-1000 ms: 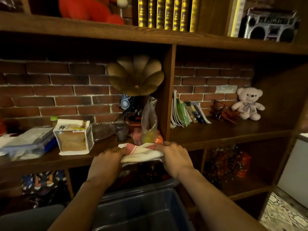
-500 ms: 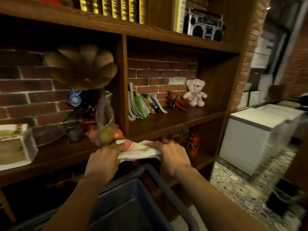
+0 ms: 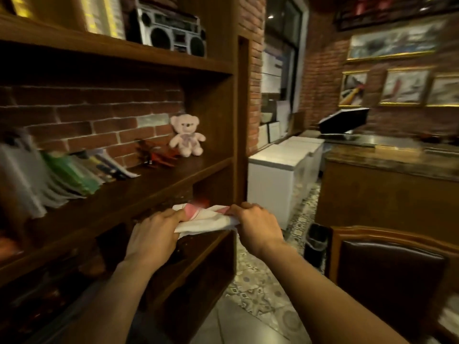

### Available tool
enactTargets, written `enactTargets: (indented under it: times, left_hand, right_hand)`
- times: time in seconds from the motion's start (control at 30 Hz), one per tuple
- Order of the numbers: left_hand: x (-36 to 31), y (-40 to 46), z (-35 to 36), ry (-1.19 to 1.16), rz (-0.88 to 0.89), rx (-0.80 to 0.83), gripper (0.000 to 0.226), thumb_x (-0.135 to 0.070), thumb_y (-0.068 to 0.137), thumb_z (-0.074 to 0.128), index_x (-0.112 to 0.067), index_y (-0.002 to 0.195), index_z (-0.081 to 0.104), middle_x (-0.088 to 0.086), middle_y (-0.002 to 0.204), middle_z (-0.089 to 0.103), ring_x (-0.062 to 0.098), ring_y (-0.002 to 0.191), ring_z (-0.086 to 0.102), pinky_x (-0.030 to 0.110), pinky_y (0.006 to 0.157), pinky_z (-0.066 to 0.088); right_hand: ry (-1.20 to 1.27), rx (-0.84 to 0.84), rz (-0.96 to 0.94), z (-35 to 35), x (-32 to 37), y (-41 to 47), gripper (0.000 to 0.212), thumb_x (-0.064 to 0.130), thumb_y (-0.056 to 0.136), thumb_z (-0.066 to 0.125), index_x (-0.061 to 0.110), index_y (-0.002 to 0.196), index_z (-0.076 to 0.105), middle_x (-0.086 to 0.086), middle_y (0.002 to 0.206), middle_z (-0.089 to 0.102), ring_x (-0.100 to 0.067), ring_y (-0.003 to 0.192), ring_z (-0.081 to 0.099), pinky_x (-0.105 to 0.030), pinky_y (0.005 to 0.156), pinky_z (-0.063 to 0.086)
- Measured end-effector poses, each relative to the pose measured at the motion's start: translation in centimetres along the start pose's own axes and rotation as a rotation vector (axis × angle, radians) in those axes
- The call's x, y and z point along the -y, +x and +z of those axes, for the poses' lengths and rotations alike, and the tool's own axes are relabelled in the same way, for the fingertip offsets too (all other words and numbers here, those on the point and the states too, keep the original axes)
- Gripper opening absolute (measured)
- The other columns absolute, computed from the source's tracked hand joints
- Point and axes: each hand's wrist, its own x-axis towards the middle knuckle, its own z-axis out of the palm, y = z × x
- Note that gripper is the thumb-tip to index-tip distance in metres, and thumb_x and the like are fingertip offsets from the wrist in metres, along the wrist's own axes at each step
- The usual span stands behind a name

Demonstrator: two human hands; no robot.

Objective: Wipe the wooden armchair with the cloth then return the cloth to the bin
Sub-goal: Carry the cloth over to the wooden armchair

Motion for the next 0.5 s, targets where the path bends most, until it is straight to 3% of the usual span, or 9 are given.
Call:
enactTargets:
  times: [0.2,0.37,0.5]
  left_hand:
    - [-12.6,7.4,4.7,-0.148,0.206,-0.002,0.034,-0.026,0.088,0.069,-0.037,0.119,0.060,-0.009,0.113,0.066,0.021,0.101,0.063,0.040,0.075,0.053]
    - [-22.6,10.9,8.7,-0.215,0.358,-0.019,0.036,-0.023,0.085,0.072,-0.038,0.116,0.062,-0.009,0.108,0.067,0.022,0.097,0.064,0.035,0.066,0.046]
    - [-28.4,12.0,11.2,-0.259,0.435,-0.005,0.035,-0.024,0.083,0.075,-0.038,0.113,0.063,-0.010,0.102,0.066,0.021,0.093,0.065,0.032,0.061,0.038]
  right_hand:
    - [-0.109,-0.003,0.182,-3.2,-13.7,-3.6,0.048,0.014,0.088,0.064,0.036,0.129,0.052,0.000,0.108,0.061,-0.029,0.100,0.059,-0.039,0.070,0.047]
    - [-0.159,0.010,0.318,-5.7,-22.9,-8.2,0.046,0.021,0.089,0.065,0.036,0.130,0.052,0.000,0.112,0.061,-0.030,0.101,0.060,-0.041,0.076,0.051]
    - [-0.155,0.010,0.402,-6.6,-27.5,-11.8,0.039,0.029,0.089,0.065,0.034,0.126,0.055,-0.002,0.111,0.062,-0.030,0.099,0.060,-0.039,0.071,0.046]
